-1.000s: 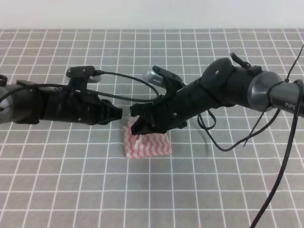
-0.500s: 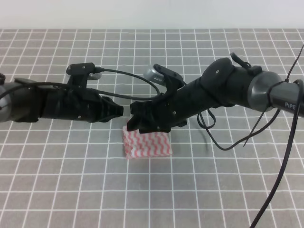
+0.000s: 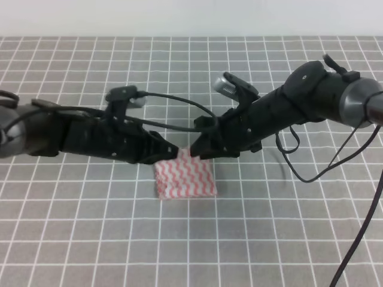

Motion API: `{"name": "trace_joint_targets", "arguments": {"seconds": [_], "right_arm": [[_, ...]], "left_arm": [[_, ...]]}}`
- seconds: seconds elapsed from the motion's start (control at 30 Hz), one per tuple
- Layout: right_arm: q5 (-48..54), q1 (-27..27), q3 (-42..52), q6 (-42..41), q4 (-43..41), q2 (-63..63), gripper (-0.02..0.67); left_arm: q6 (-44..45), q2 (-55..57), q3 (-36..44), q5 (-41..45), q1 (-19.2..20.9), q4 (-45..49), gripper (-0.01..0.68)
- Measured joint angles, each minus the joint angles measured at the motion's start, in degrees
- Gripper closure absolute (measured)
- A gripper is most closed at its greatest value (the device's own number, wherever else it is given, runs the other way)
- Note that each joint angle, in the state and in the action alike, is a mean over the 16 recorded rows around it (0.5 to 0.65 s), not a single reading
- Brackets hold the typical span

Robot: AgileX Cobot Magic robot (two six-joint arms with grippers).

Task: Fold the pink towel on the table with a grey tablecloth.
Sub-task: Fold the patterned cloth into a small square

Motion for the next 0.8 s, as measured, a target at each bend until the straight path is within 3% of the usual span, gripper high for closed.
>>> {"name": "trace_joint_targets", "arguments": {"seconds": [0.37, 0.8], "right_arm": [[3.38, -0.75, 0.0, 0.26, -3.44, 0.0, 0.645], [4.91, -0.74, -0.02, 0.38, -4.16, -0.14, 0.663]], "left_arm": [[-4.85, 0.32, 0.0, 0.4, -4.22, 6.05, 0.677], [-6.7, 0.34, 0.0, -7.26, -4.86, 10.93, 0.677]]}}
